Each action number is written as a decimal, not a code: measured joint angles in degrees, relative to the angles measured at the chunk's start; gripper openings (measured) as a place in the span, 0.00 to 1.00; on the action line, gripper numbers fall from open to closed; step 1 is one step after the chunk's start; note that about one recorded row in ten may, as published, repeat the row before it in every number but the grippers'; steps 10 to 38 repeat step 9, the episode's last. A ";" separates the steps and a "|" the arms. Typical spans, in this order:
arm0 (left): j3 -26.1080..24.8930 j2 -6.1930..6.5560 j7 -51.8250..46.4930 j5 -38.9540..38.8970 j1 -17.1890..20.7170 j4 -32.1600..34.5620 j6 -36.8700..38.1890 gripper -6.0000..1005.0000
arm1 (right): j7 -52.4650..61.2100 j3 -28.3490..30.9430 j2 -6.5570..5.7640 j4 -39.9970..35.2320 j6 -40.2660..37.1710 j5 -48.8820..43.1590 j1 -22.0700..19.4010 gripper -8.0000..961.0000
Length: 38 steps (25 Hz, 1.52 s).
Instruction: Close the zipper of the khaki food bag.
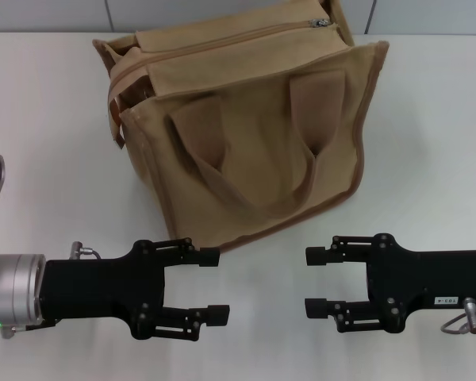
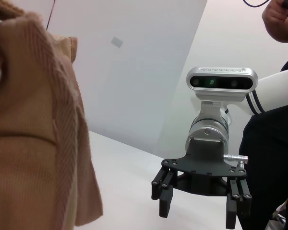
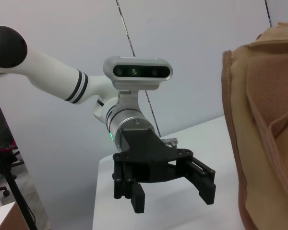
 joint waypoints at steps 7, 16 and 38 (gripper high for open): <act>-0.06 0.12 -0.03 0.00 0.00 0.00 0.12 0.83 | -0.04 0.04 0.00 0.05 -0.11 0.08 -0.04 0.74; -0.05 0.16 -0.04 0.00 0.04 0.00 0.14 0.83 | -0.05 0.03 0.00 0.05 -0.08 0.09 -0.02 0.74; -0.05 0.16 -0.04 0.00 0.04 0.00 0.14 0.83 | -0.05 0.03 0.00 0.05 -0.08 0.09 -0.02 0.74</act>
